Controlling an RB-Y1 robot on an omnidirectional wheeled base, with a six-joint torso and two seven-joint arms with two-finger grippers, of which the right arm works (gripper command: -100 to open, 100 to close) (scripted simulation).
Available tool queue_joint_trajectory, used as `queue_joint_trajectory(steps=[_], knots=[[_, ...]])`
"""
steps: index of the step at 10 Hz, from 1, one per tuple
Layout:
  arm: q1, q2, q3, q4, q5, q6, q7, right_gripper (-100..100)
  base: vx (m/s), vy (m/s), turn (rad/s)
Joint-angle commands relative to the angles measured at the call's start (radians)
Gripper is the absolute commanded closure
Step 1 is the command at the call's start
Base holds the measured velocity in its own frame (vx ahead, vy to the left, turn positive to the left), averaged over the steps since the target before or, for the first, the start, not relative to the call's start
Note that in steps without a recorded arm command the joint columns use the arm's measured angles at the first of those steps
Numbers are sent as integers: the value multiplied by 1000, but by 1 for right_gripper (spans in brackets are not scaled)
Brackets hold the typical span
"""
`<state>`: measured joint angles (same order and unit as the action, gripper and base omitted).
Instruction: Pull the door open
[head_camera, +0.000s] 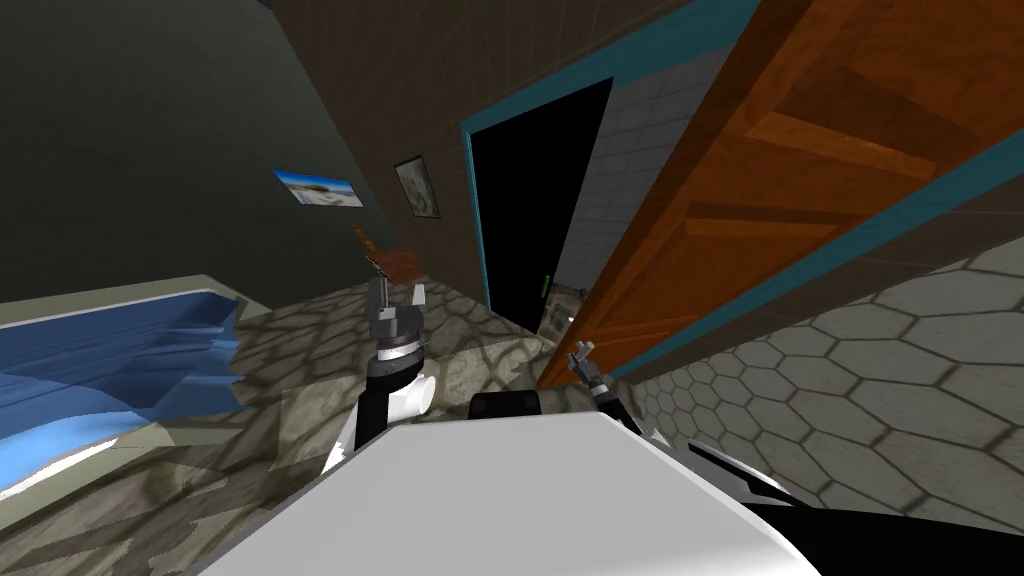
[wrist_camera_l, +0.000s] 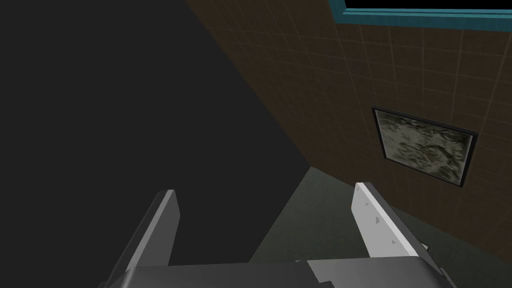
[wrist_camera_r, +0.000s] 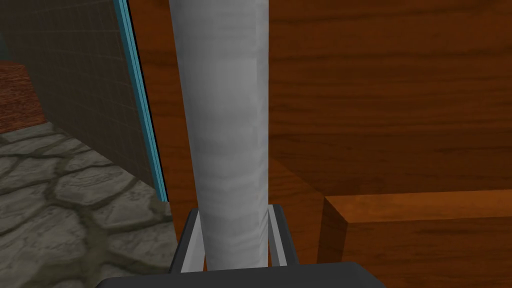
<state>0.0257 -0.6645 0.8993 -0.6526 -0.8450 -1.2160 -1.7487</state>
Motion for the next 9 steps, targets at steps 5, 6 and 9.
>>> queue_joint_trajectory(steps=[5, 6, 9], knots=[[19, -13, 20, 32, 24, -71, -40, 100, -222, -103, 173], [21, -14, 23, 37, 27, -79, -45, 100, -216, -61, 126], [26, -13, 39, 54, 35, -94, -54, 100, -140, -37, 82]])
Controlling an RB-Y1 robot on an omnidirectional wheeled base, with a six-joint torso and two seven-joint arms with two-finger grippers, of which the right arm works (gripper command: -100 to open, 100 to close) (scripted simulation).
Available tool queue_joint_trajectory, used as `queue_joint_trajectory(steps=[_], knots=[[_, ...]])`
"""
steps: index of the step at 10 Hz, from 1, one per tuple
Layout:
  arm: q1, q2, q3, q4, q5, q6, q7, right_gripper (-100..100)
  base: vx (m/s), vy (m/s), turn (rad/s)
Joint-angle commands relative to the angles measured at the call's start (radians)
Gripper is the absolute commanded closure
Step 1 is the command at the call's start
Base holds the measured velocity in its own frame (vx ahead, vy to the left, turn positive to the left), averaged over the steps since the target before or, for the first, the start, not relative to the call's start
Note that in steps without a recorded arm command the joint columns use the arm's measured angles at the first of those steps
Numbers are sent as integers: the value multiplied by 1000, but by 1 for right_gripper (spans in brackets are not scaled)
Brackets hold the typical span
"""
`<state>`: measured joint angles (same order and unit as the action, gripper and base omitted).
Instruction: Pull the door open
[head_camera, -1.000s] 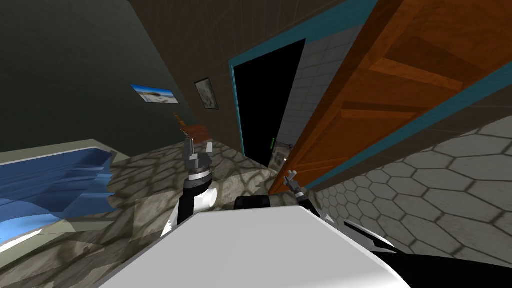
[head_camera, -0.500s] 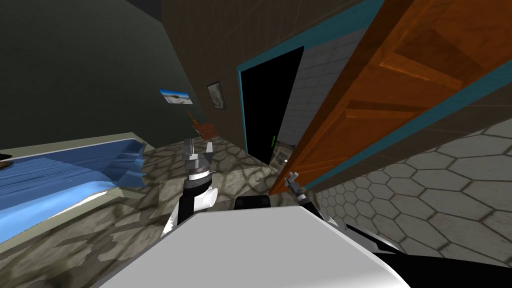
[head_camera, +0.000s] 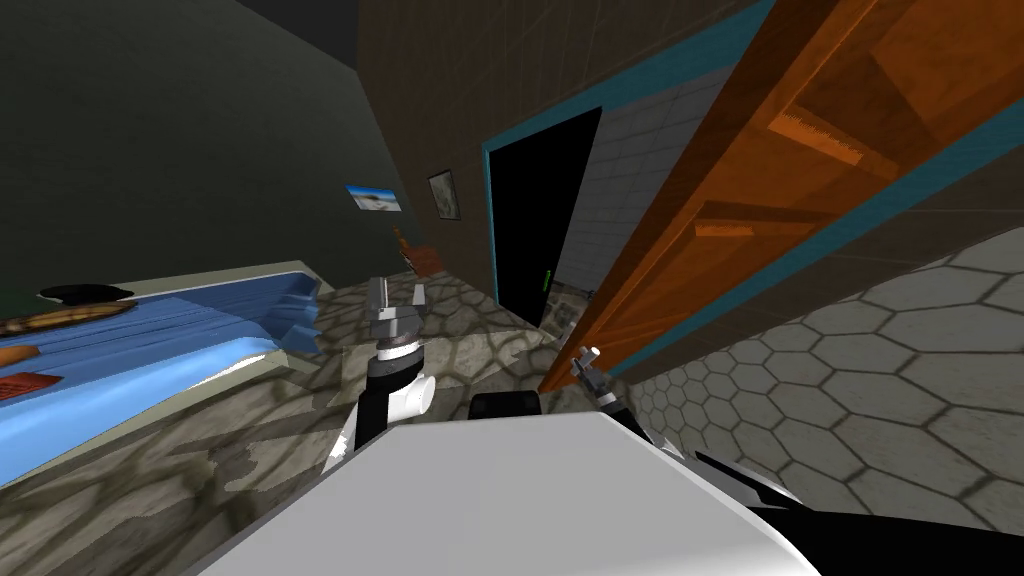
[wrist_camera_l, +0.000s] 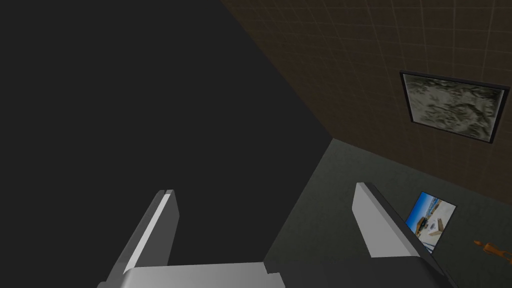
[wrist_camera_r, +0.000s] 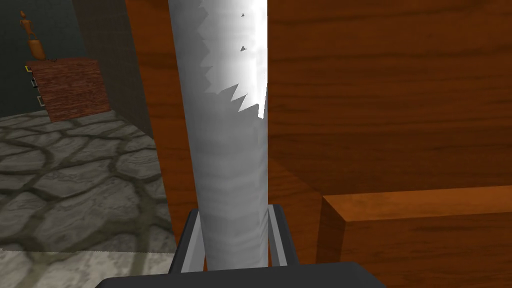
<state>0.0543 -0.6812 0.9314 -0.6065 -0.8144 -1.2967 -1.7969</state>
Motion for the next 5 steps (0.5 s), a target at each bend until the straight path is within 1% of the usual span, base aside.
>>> queue_joint_trajectory(steps=[1, 4, 5], knots=[[-2, 3, 10, 10, 5, -18, -7, 100, -196, -108, 143], [1, -1, 30, 23, 14, -51, -18, 100, -205, -84, 123], [2, -3, 38, 28, 17, -62, -22, 100, -207, -109, 143]])
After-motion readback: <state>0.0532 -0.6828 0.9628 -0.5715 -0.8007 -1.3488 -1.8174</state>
